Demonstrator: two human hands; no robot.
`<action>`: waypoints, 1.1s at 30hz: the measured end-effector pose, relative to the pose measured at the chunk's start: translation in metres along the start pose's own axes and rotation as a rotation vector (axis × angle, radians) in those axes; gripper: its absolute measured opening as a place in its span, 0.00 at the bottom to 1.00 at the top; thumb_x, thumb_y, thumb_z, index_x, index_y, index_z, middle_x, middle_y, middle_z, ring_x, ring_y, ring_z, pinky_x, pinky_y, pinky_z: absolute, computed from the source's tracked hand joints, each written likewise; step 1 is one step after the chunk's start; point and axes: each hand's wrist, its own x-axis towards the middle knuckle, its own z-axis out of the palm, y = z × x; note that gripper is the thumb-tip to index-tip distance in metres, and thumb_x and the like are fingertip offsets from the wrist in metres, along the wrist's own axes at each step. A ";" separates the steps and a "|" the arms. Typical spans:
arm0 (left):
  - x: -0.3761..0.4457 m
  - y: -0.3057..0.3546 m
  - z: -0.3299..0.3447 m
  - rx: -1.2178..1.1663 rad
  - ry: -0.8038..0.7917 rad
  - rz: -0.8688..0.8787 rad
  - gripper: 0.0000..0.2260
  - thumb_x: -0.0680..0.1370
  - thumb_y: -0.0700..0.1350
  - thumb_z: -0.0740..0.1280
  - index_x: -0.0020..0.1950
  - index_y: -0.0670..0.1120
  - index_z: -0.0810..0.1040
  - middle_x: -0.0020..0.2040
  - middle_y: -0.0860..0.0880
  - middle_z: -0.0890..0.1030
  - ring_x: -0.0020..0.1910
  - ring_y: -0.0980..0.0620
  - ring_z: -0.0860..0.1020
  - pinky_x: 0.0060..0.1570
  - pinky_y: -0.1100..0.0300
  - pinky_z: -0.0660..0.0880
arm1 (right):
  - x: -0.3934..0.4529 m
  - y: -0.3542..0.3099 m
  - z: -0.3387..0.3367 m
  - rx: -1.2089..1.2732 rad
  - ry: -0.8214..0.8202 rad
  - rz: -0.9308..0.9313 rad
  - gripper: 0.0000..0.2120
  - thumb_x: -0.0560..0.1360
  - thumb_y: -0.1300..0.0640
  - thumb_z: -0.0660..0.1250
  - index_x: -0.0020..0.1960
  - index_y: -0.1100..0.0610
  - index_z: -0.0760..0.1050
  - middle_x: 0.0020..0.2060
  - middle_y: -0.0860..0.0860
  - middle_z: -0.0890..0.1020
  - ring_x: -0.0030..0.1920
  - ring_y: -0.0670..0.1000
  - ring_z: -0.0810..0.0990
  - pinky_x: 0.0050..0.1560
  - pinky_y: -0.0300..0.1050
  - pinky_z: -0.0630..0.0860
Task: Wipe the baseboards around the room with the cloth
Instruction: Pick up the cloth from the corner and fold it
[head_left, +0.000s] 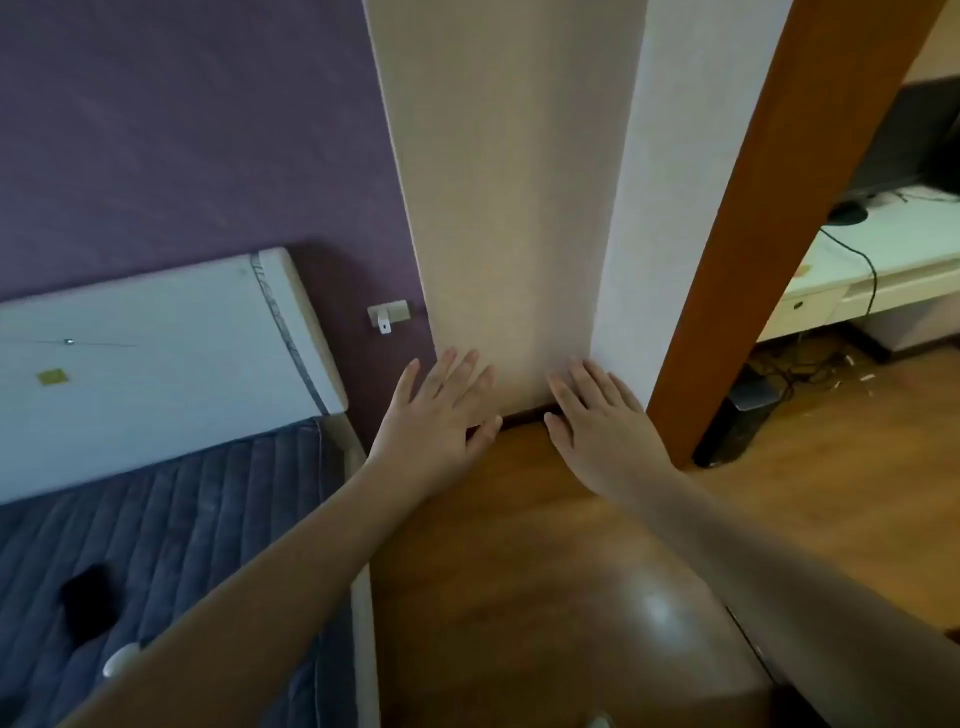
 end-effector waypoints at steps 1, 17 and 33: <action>0.011 0.005 0.008 0.005 -0.023 -0.006 0.31 0.79 0.65 0.34 0.81 0.54 0.42 0.82 0.51 0.44 0.80 0.50 0.39 0.77 0.44 0.39 | 0.004 0.011 0.006 0.011 -0.013 0.018 0.29 0.82 0.39 0.38 0.80 0.49 0.45 0.80 0.51 0.48 0.79 0.53 0.43 0.72 0.46 0.34; 0.135 0.008 0.091 -0.018 -0.154 -0.033 0.31 0.79 0.66 0.36 0.80 0.56 0.39 0.81 0.51 0.40 0.79 0.50 0.37 0.76 0.47 0.36 | 0.091 0.083 0.091 0.109 -0.159 0.074 0.36 0.75 0.38 0.28 0.80 0.50 0.44 0.80 0.51 0.48 0.79 0.52 0.42 0.77 0.50 0.42; 0.252 -0.161 0.165 -0.067 -0.180 0.141 0.30 0.82 0.65 0.41 0.80 0.54 0.38 0.81 0.50 0.37 0.79 0.49 0.35 0.78 0.44 0.41 | 0.256 0.010 0.148 0.050 -0.191 0.238 0.34 0.78 0.38 0.32 0.80 0.49 0.47 0.80 0.51 0.51 0.79 0.54 0.45 0.76 0.50 0.41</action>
